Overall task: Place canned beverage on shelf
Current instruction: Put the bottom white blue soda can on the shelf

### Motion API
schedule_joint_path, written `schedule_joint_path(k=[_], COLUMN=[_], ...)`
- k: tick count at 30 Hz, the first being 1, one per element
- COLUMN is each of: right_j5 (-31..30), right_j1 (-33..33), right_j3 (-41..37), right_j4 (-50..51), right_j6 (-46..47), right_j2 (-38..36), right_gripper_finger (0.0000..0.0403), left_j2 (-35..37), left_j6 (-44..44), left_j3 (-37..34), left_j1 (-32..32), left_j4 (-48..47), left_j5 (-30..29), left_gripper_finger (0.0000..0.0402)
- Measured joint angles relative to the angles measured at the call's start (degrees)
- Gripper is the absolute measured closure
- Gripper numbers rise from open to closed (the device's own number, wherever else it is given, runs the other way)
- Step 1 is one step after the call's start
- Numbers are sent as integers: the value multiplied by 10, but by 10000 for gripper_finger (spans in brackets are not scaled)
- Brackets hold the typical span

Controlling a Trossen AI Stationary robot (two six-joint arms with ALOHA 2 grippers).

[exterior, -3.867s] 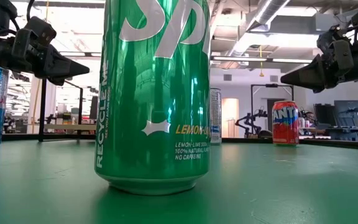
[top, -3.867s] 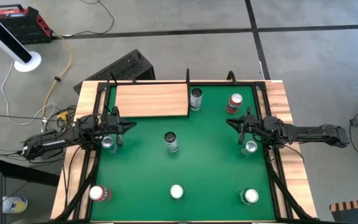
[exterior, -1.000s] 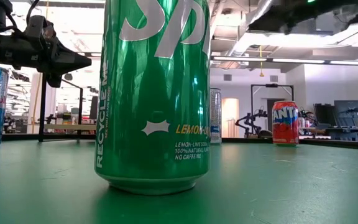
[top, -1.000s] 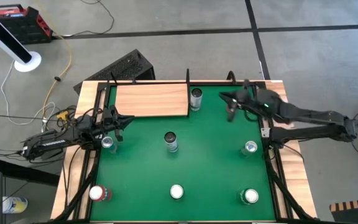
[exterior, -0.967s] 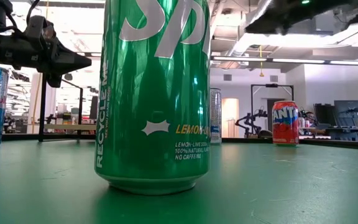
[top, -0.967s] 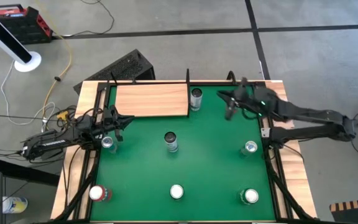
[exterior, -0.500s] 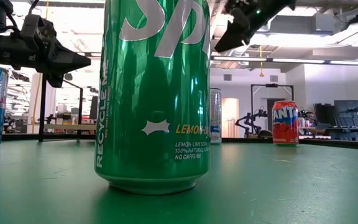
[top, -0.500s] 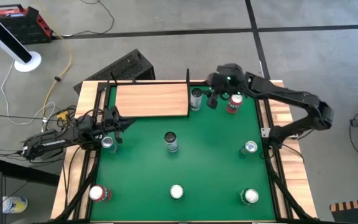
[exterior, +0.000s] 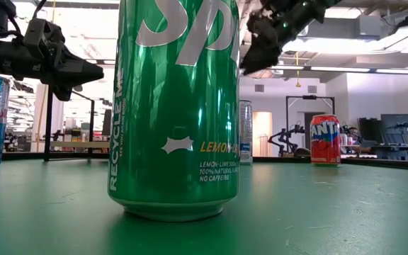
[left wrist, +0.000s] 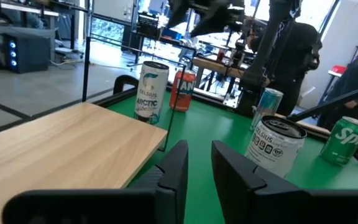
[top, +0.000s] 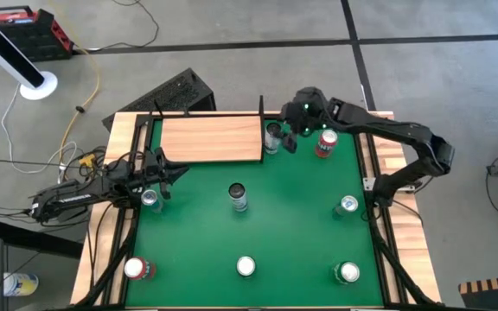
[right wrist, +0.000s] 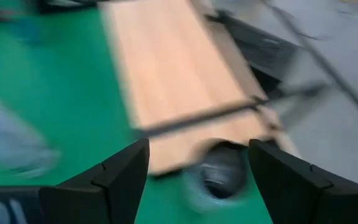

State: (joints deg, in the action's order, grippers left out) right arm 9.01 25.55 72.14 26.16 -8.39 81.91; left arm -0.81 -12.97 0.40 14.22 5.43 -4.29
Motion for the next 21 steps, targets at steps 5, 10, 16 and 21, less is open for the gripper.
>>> schedule_joint_path(k=[5, 10, 16, 21], right_j5=[48, 32, -102, -104], right_j1=[-84, -176, -224, -253], right_j3=[0, 1, 5, 78], right_j4=[-68, -118, -165, -113], right_j6=[2, -39, -29, -9], right_j2=[0, 19, 77, 133], right_gripper_finger=[103, 103, 88, 54], left_j2=[0, 0, 0, 0], left_j6=[0, -1, -1, -1], left_j3=[0, 0, 0, 0], left_j1=[0, 0, 0, 0], left_j4=[0, 0, 0, -4], left_j5=[0, 4, 7, 10], left_gripper_finger=[320, 305, 292, 289])
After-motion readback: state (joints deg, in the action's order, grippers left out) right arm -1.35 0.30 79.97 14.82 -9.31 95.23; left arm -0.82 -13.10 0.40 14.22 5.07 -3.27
